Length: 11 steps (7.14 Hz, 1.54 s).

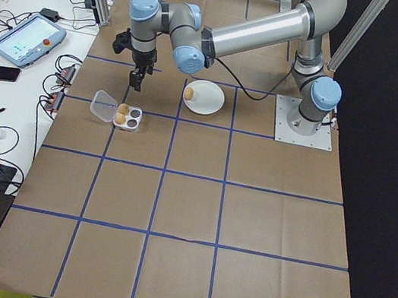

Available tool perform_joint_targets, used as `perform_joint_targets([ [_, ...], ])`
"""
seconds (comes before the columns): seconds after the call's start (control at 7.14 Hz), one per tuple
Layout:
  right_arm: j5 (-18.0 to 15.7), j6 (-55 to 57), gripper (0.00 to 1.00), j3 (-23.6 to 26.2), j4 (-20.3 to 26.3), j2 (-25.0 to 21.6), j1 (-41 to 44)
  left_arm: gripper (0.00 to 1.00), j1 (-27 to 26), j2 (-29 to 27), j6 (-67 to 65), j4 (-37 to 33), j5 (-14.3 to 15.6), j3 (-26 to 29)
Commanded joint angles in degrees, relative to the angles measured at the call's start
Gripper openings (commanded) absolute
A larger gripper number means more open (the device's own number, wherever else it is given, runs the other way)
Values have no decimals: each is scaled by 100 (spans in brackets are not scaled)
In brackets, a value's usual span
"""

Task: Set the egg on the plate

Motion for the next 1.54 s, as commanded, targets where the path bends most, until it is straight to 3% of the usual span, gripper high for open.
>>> perform_joint_targets([
  [0.0,0,0,100,-8,0,0,0,99,218,-551,722,-19,9,693],
  [0.7,0,0,100,-8,0,0,0,100,157,-1176,4270,-204,-70,1153],
  [0.98,0,0,100,-8,0,0,0,100,157,-1650,4774,-230,-35,1504],
  [1.4,0,0,100,1,0,0,0,100,95,-2047,4802,-134,9,1506],
])
